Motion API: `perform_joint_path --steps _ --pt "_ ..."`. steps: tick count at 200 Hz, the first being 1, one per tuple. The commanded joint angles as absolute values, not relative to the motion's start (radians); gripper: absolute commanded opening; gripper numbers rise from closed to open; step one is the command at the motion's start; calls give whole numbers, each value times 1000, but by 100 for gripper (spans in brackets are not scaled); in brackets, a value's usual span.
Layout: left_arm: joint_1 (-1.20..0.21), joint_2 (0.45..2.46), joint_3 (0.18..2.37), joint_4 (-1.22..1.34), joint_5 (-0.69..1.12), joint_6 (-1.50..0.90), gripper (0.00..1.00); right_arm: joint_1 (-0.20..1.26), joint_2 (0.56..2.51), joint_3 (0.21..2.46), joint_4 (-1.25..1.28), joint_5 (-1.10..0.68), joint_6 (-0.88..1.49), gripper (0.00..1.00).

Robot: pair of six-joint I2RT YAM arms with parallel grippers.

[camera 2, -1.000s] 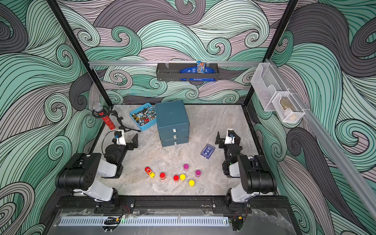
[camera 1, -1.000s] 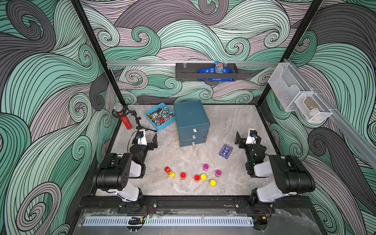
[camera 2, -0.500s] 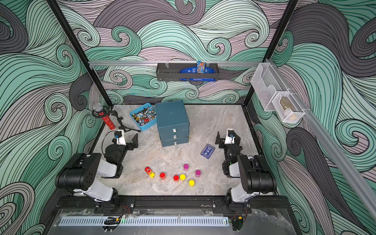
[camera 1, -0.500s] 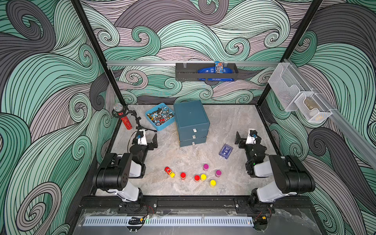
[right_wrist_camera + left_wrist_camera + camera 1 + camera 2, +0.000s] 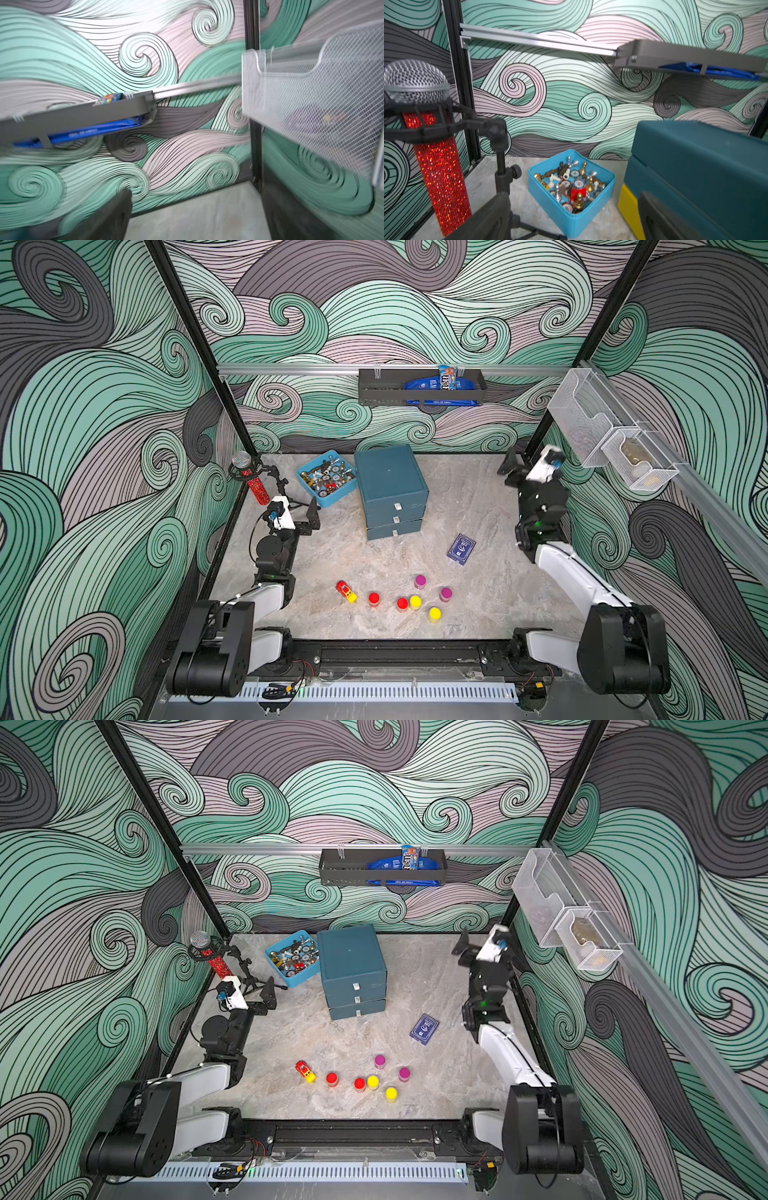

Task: Put the paint cans in the drawer according to color
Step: Open the drawer in the storage box.

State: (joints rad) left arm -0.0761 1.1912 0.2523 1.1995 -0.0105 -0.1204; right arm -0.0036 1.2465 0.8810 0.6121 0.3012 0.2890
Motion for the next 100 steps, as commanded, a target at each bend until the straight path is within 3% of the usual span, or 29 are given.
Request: perform_joint_path --steps 1,20,31,45,54,75,100 --pt "-167 1120 425 918 -203 -249 99 -13 1233 971 175 316 778 100" --pt "-165 1123 723 300 -182 -702 99 -72 1200 883 190 108 927 100" --pt "-161 1152 799 134 -134 -882 99 -55 1189 875 149 47 913 100" --pt "-147 1191 772 277 138 -924 92 10 1166 888 -10 90 901 98" --pt "-168 1214 809 218 230 -953 86 40 1152 885 -68 70 900 93" --pt "-338 1229 931 -93 94 -887 77 155 1093 855 -128 -30 919 82" --pt "-446 1159 893 -266 99 -876 70 367 1051 814 -160 -191 982 71"
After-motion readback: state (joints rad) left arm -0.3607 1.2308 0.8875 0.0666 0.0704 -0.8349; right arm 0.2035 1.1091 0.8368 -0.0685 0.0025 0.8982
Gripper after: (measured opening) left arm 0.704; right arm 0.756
